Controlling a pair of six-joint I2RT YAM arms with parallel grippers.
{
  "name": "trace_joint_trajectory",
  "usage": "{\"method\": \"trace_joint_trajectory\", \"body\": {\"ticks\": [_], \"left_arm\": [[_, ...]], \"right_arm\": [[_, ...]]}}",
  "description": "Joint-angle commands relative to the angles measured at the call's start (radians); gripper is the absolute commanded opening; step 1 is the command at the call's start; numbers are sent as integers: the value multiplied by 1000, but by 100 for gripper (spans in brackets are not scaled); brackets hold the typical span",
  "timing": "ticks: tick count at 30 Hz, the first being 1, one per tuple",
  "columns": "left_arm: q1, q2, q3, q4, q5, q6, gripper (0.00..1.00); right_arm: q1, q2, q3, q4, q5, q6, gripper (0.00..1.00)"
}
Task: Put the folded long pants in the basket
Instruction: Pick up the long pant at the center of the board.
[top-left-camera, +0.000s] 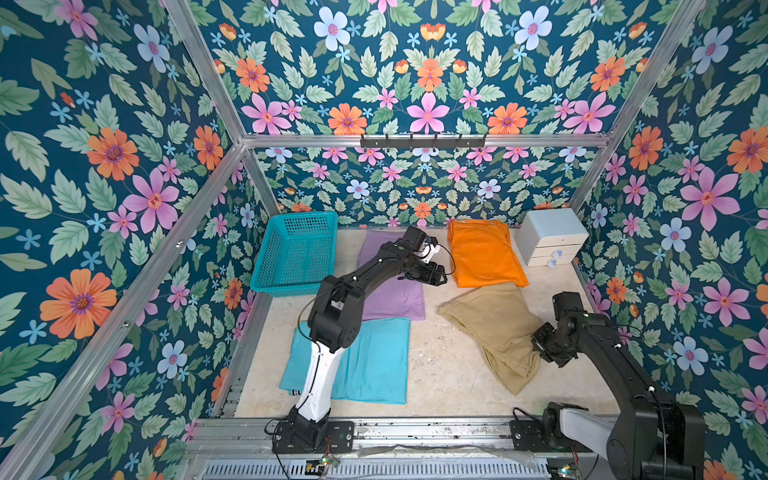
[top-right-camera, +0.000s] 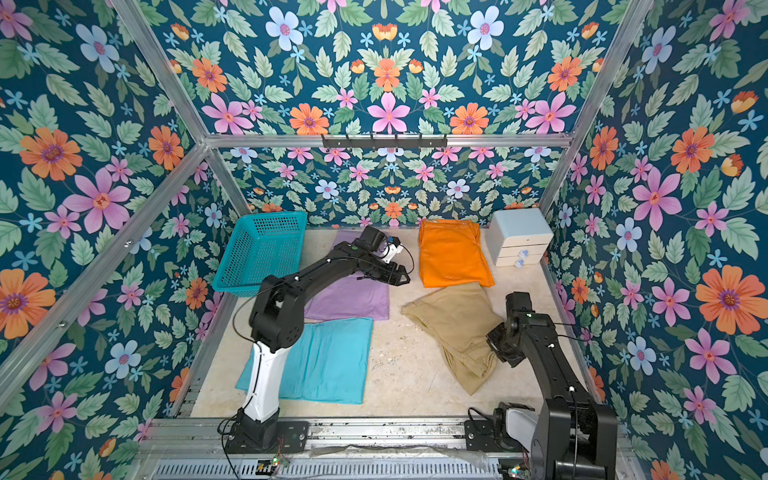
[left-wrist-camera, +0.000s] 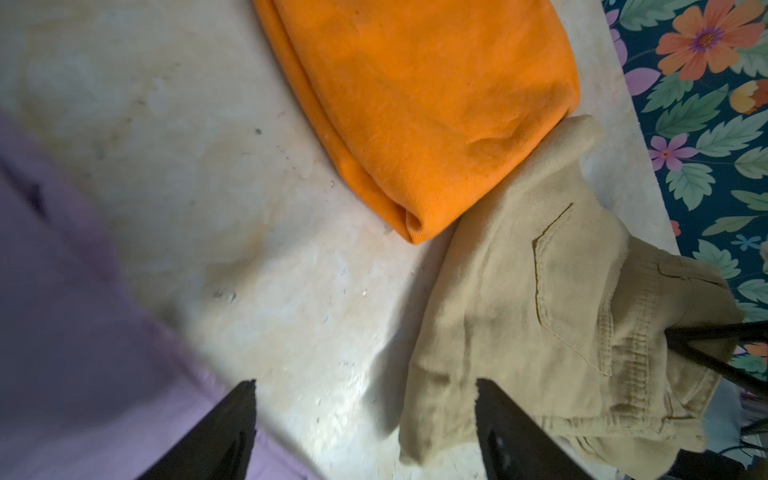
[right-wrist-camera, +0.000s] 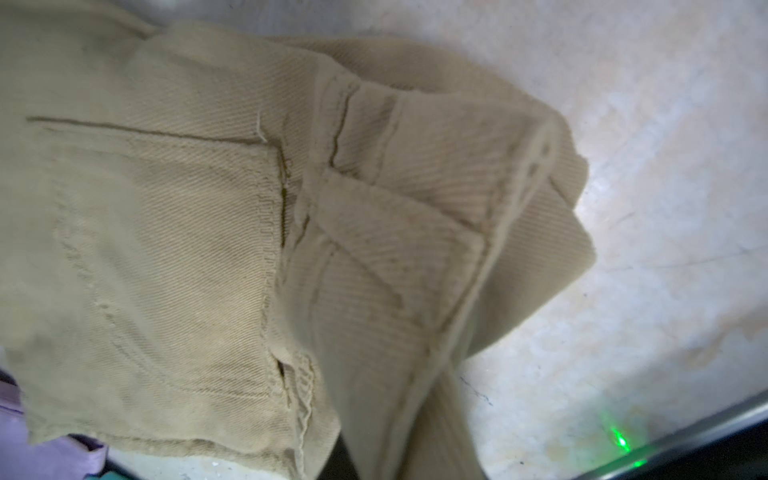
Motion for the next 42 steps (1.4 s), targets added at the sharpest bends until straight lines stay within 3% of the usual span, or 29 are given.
{"method": "trace_joint_trajectory", "body": {"ticks": [1, 10, 14, 20, 27, 33, 38, 42], "left_arm": [[-24, 83, 58, -35, 56, 10, 81], [-127, 61, -163, 193, 91, -98, 66], [-161, 81, -158, 206, 69, -139, 42], [-172, -43, -181, 214, -157, -197, 0], [-208, -285, -231, 152, -329, -190, 0], [-213, -523, -429, 147, -536, -152, 0], [-212, -765, -694, 159, -741, -169, 0], [-210, -915, -898, 112, -861, -254, 0]], "right_arm": [[-7, -3, 5, 15, -7, -55, 0], [-17, 18, 12, 31, -23, -72, 0], [-17, 24, 14, 36, -37, -77, 0], [-17, -12, 15, 8, -18, -77, 0], [5, -151, 33, -81, -53, -55, 0], [175, -206, 98, -94, -21, -5, 0], [416, -53, 168, 10, 51, -3, 0], [523, 129, 231, 77, 30, -53, 0]]}}
